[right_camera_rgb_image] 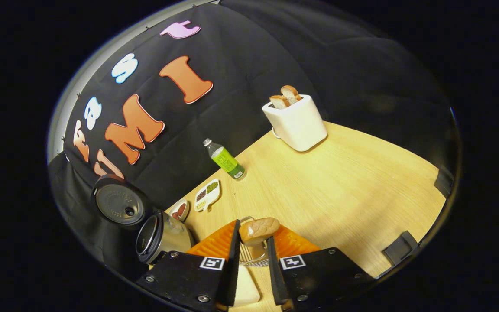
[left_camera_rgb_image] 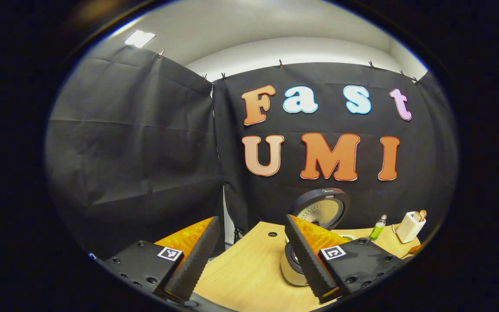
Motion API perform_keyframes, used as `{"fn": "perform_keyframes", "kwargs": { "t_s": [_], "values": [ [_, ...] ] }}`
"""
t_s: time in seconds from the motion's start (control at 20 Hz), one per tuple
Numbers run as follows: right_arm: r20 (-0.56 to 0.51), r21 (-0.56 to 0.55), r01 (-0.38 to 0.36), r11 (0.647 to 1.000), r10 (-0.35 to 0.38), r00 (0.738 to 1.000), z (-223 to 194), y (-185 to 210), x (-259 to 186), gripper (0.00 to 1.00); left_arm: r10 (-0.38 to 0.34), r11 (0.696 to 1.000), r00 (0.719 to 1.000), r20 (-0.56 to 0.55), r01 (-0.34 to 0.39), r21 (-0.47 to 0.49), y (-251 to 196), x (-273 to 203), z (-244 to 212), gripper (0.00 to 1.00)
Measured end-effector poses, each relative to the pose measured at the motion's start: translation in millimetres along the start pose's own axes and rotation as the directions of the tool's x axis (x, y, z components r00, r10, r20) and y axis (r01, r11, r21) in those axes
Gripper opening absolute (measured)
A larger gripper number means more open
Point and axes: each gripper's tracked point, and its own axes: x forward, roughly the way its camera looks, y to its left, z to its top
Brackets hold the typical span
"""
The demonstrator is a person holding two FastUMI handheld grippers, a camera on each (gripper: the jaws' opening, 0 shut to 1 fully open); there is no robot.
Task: Close the left gripper, press the button to open the rice cooker; take a wooden spoon from the chopstick holder with the right hand, scoop a spoonful of rice and pour it into the rice cooker, then put the wooden spoon back into the chopstick holder.
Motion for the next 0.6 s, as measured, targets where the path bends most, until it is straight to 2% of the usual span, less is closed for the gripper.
{"fn": "perform_keyframes", "kwargs": {
  "t_s": [0.1, 0.3, 0.45, 0.6],
  "values": [
    [-0.017, 0.0, -0.018, 1.0, 0.018, 1.0, 1.1, 11.3, 0.6, 0.24, 0.006, 1.0, 1.0, -0.009, -0.006, -0.011, 2.4, -1.1, -2.9, 1.0],
    [0.012, -0.131, -0.033, 0.991, 0.034, 0.999, 15.6, 30.2, -2.9, 0.12, 0.023, 0.999, 1.0, -0.01, -0.023, -0.032, 12.3, -5.5, -3.0, 0.97],
    [0.04, -0.213, -0.039, 0.976, 0.049, 0.998, 33.2, 49.7, -16.9, 0.07, 0.035, 0.999, 0.999, -0.003, -0.035, -0.041, 19.0, -10.0, 0.4, 0.98],
    [0.084, -0.306, -0.036, 0.952, 0.064, 0.994, 49.7, 70.5, -39.4, 0.07, 0.033, 0.999, 0.999, 0.01, -0.033, -0.04, 20.9, -13.2, 5.9, 0.99]
  ]
}}
